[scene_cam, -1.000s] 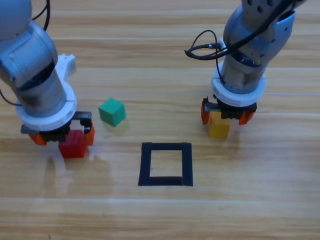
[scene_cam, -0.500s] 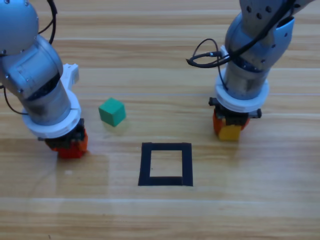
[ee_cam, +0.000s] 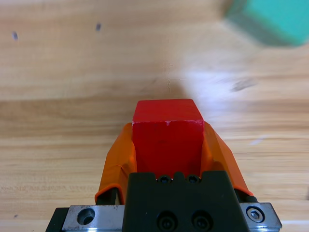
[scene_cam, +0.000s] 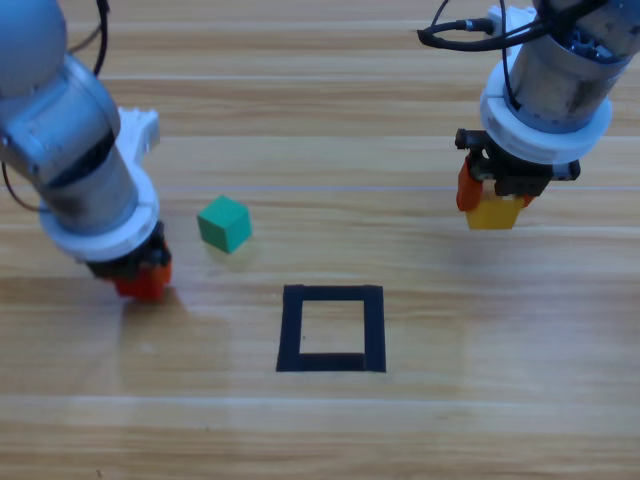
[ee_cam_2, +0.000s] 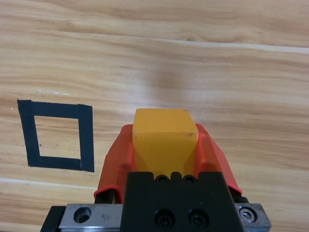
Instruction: Stack the blocks in the rectangular block: red at the bottom, yellow in the middle, green on top
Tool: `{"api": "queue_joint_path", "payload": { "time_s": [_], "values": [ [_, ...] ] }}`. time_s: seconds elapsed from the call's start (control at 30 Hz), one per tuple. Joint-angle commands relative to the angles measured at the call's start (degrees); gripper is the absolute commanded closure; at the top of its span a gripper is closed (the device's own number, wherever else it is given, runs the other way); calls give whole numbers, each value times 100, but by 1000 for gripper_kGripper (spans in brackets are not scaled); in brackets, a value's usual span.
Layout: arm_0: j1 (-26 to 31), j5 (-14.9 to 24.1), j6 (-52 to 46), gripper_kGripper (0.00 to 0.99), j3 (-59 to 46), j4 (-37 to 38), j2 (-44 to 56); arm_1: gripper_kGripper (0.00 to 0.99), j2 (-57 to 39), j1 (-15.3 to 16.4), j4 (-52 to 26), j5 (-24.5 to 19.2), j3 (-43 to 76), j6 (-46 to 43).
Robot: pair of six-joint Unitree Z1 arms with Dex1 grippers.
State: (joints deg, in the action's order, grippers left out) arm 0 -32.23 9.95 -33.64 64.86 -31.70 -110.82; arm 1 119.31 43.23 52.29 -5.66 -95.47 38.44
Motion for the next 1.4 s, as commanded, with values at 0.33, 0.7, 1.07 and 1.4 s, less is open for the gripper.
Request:
{"api": "queue_joint_path", "payload": {
  "time_s": [0.33, 0.7, 1.07, 1.4],
  "values": [
    [-2164, -2, 24, 978, 2004, -821, -880, 990, -268, 10, 176, 21, 178, -231],
    [-2428, 350, -1364, 976, 2364, -1075, -1223, 990, -224, -16, 185, 91, 170, -293],
    [-2428, 332, -2314, 973, 2760, -1638, -1539, 990, -128, -16, 185, 144, 134, -398],
    [-2428, 25, -2410, 964, 2804, -1708, -1750, 990, -93, -34, 185, 179, 126, -442]
  ]
}}
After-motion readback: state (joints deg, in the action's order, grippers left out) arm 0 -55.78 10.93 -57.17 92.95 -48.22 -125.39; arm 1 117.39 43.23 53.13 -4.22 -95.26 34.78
